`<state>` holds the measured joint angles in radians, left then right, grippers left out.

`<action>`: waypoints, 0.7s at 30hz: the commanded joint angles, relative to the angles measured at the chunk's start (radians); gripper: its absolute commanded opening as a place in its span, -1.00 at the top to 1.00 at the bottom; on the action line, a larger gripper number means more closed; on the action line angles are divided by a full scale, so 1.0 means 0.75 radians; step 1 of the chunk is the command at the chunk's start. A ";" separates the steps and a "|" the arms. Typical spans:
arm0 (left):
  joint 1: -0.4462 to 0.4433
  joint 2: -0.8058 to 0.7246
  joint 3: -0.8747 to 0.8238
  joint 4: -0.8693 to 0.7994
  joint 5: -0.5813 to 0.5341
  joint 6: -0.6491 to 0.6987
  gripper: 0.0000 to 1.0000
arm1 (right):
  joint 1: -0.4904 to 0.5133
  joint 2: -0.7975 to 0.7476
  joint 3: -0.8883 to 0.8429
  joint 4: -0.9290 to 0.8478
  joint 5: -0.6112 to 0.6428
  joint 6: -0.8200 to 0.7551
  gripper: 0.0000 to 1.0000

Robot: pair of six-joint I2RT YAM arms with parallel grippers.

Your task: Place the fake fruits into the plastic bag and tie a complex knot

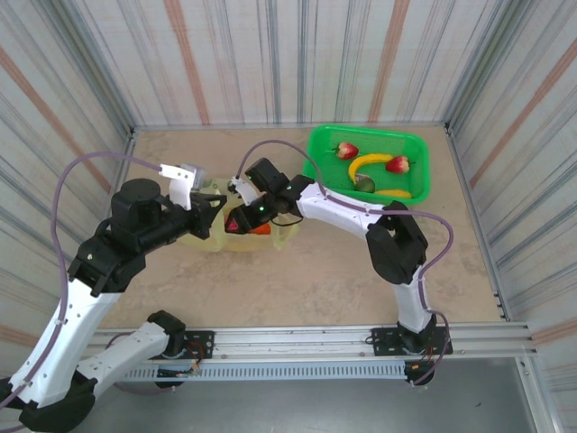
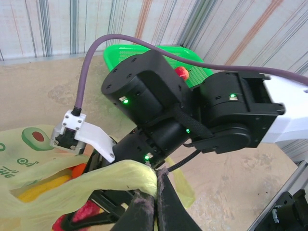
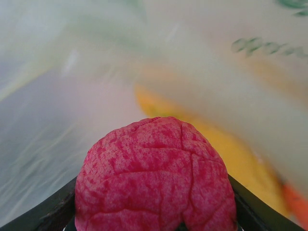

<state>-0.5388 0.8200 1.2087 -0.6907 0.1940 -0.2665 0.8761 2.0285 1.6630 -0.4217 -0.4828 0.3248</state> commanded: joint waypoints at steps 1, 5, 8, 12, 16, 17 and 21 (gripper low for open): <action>-0.003 0.005 0.027 0.023 0.032 -0.004 1.00 | 0.004 0.031 0.072 0.071 0.355 0.105 -0.12; 0.000 0.003 0.026 0.011 0.030 -0.001 1.00 | 0.003 0.037 0.120 0.148 0.683 0.187 -0.30; 0.004 -0.006 0.019 -0.003 0.016 0.006 1.00 | -0.003 0.057 0.182 0.140 0.803 0.190 -0.58; 0.026 -0.011 0.010 -0.021 0.006 0.016 1.00 | -0.006 0.077 0.240 0.099 0.803 0.173 -0.70; 0.062 -0.006 -0.008 -0.032 0.007 0.018 1.00 | -0.002 0.021 0.172 0.116 0.835 0.135 -0.71; 0.071 -0.004 -0.012 -0.032 0.015 0.018 1.00 | -0.003 -0.005 0.144 0.124 0.852 0.127 -0.71; 0.084 0.010 -0.023 -0.022 0.029 0.014 1.00 | -0.037 -0.113 0.044 0.157 0.880 0.108 -0.70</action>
<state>-0.4843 0.8257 1.2018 -0.6994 0.2012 -0.2657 0.8726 2.0293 1.7321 -0.3145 0.1261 0.4328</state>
